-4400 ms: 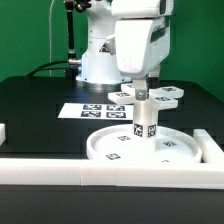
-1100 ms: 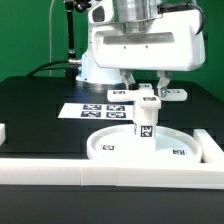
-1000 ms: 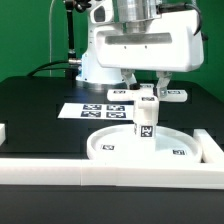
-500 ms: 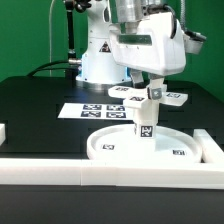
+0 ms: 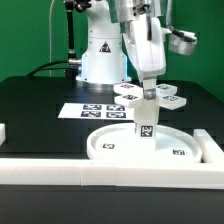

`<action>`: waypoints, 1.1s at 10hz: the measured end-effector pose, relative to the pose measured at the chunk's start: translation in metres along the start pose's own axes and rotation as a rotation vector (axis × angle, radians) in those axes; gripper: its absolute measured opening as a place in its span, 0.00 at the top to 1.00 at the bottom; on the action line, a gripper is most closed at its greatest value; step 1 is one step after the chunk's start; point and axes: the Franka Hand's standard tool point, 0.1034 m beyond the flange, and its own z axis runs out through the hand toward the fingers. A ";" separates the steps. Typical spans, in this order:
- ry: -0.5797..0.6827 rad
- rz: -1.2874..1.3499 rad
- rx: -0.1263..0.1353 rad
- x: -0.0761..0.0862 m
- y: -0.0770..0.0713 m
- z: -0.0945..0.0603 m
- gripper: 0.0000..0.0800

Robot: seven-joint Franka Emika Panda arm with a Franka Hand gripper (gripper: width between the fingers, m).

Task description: Assemble round table

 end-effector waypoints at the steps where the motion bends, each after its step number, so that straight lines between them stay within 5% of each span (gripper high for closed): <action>1: -0.006 0.032 0.002 0.000 0.000 0.000 0.44; 2: -0.008 0.038 0.002 0.000 0.000 0.000 0.44; 3: -0.008 0.018 0.000 -0.001 0.000 0.001 0.27; 5: -0.010 -0.110 0.003 -0.002 -0.001 -0.004 0.21; 8: -0.028 -0.182 -0.001 -0.008 -0.002 -0.021 0.19; 11: -0.026 -0.325 -0.006 -0.008 0.000 -0.016 0.19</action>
Offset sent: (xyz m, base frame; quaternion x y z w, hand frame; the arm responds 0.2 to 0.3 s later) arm 0.0000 0.0000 0.0000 0.0000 0.0000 0.0000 1.0000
